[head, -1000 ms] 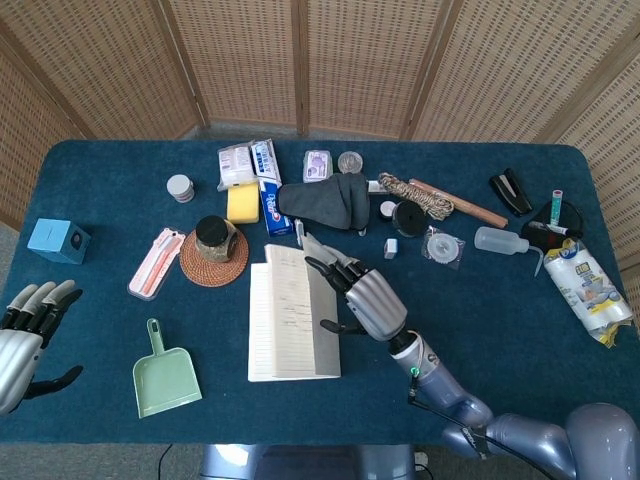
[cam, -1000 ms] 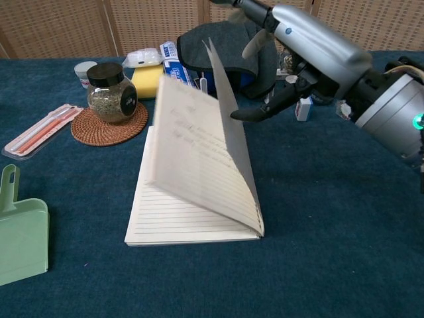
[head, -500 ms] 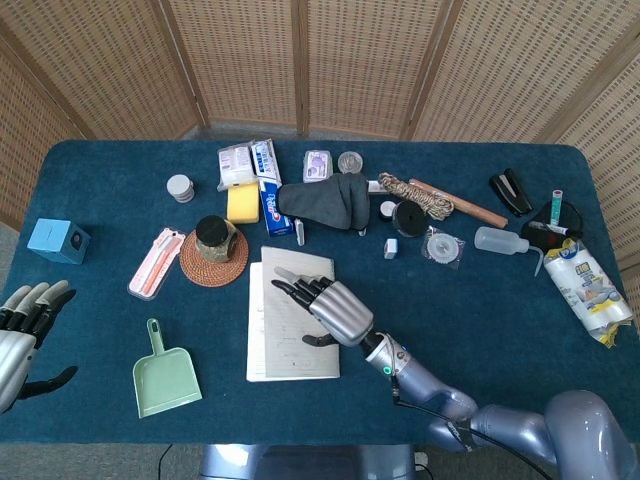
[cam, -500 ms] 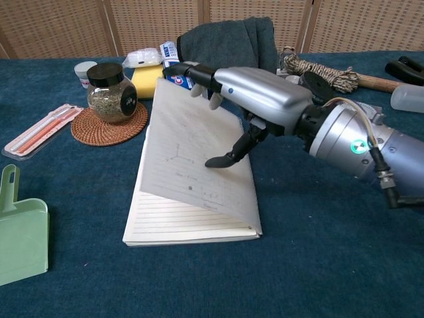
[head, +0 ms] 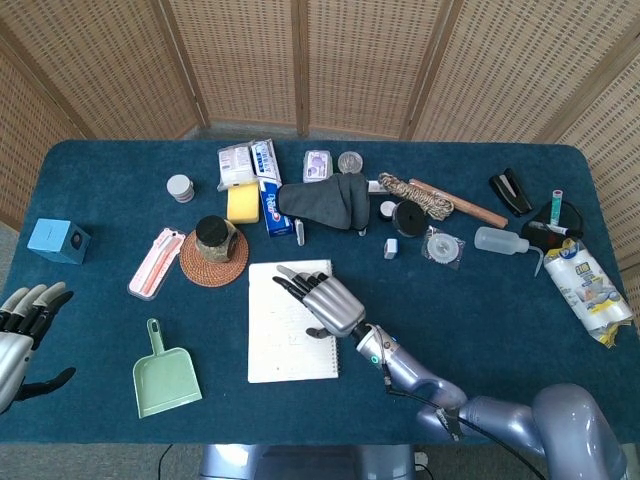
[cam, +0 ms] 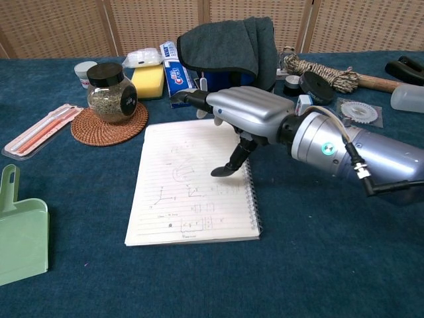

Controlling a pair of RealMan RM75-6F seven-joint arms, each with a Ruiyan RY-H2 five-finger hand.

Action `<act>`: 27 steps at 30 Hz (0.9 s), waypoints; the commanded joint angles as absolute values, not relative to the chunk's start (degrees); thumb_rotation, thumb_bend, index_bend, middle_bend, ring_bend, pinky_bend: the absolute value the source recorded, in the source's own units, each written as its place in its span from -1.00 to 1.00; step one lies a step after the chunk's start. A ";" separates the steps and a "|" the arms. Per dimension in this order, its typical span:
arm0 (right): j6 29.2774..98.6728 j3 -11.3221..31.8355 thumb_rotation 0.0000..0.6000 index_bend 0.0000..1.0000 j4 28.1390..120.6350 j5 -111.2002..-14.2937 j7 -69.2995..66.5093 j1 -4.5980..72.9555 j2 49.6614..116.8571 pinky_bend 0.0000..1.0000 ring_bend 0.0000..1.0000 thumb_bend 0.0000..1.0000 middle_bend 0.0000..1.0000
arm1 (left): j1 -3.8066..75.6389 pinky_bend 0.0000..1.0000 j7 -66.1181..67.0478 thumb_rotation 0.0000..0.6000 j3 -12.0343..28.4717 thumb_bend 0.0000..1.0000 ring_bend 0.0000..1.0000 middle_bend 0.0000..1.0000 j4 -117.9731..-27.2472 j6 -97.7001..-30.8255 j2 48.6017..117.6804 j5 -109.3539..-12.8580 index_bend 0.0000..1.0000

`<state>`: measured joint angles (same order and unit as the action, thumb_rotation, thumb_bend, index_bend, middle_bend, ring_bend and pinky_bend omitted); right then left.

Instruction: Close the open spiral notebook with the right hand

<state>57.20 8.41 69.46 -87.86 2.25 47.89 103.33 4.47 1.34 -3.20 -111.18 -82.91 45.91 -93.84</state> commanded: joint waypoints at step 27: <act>84.72 -2.46 0.99 -1.00 78.78 -90.72 1.73 21.78 77.93 -0.62 -1.00 -0.86 -1.00 | 3.26 -0.97 0.61 1.00 -5.54 -0.70 -1.00 -1.00 -105.18 -83.18 51.80 -97.51 -1.00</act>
